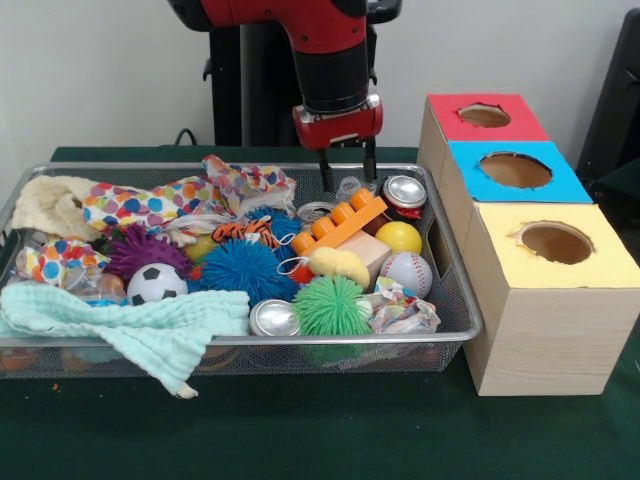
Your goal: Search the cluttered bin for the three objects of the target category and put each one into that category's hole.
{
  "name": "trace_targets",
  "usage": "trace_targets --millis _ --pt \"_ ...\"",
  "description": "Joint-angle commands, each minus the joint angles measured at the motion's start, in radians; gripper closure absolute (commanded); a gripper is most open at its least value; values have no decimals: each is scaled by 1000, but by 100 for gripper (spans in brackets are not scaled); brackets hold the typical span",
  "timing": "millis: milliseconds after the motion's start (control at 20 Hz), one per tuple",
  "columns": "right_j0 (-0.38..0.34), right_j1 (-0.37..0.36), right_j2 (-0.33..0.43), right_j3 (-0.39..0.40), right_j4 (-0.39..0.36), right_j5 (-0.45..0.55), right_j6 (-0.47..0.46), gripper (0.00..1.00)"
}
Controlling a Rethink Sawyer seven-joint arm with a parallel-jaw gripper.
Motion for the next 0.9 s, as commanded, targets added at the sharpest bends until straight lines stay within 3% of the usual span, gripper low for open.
trace_targets --millis 50,900 --pt "-2 -5 101 -17 64 52 105 0" --pt "20 16 70 -45 33 36 82 0"
